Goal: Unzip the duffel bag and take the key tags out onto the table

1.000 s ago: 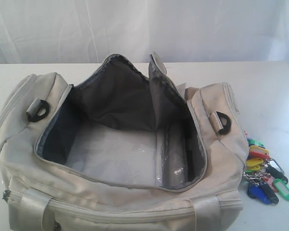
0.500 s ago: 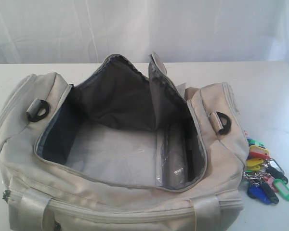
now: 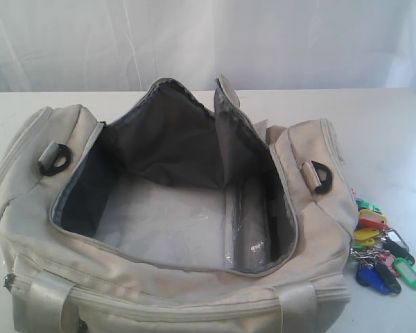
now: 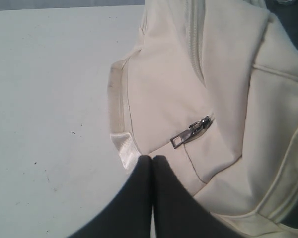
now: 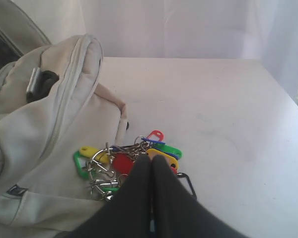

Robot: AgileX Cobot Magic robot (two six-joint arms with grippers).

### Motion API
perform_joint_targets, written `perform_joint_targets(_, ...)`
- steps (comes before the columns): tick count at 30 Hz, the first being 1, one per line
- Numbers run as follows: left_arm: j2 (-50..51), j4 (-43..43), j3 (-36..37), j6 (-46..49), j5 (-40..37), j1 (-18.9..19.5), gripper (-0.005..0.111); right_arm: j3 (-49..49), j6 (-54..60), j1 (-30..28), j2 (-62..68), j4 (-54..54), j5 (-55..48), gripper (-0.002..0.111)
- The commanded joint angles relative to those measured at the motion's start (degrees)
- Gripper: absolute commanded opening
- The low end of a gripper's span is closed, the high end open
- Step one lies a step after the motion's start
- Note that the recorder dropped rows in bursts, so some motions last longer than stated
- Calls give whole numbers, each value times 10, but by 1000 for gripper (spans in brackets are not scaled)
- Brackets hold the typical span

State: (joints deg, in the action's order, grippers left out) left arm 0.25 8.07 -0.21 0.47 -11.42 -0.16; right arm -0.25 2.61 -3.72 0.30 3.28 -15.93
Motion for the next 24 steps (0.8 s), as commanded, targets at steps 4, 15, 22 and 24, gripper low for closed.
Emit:
perform_joint_targets(4, -2, 3, 2, -5, 3, 24, 0, 2, -2, -3, -3, -3, 7, 0)
perform_joint_targets(15, -2, 3, 2, -5, 3, 68, 0, 2, -2, -3, -3, -3, 6, 0)
perform_joint_targets(22, -2, 3, 2, -5, 3, 94, 0, 2, -2, -3, -3, -3, 6, 0)
perform_joint_targets(24, -2, 3, 2, -5, 3, 96, 0, 2, -2, -3, -3, -3, 6, 0)
